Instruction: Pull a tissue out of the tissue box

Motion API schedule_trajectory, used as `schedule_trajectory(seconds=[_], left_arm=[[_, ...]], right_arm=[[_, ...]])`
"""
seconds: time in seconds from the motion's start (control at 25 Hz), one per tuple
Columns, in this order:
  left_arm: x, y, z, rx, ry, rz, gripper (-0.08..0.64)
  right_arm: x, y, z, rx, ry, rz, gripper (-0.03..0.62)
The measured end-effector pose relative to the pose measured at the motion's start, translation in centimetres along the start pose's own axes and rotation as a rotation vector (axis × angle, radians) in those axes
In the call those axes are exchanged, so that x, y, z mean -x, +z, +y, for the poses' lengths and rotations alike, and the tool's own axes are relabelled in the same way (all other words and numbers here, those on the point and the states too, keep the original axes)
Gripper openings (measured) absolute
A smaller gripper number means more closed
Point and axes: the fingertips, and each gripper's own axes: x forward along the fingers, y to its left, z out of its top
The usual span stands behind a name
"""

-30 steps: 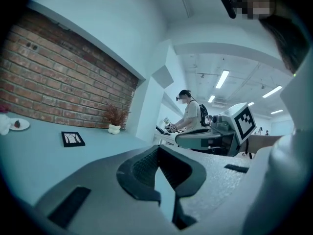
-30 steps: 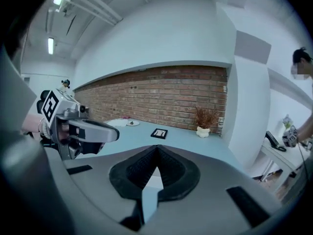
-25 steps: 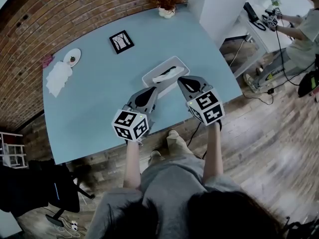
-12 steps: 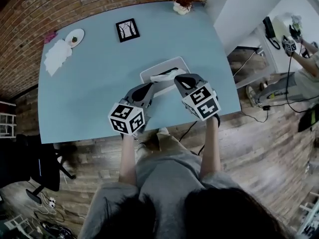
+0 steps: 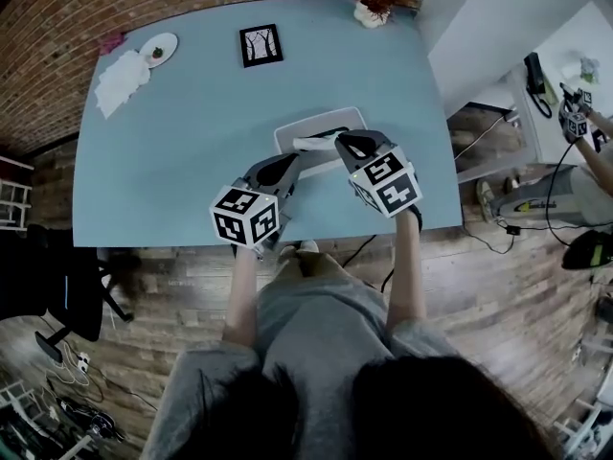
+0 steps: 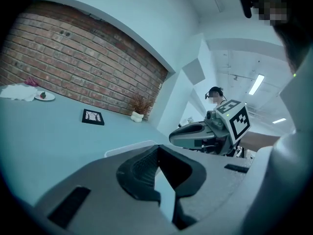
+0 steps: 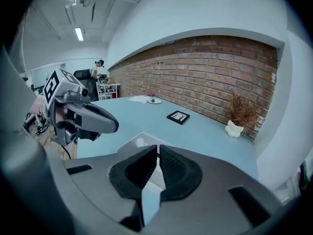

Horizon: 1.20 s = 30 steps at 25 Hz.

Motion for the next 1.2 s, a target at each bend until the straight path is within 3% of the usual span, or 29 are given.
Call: schedule_trajectory(seconds=[0.32, 0.72, 1.2], left_arm=[[0.0, -0.5, 0.8, 0.017, -0.016, 0.031, 0.003], [-0.7, -1.0, 0.6, 0.028, -0.052, 0.063, 0.003], [-0.2, -1.7, 1.4, 0.049, -0.041, 0.078, 0.003]], right_arm=[[-1.9, -0.2, 0.9, 0.174, 0.12, 0.116, 0.008], [-3.5, -2.0, 2.4, 0.362, 0.241, 0.271, 0.111], [-5.1, -4.1, 2.5, 0.464, 0.274, 0.381, 0.126]])
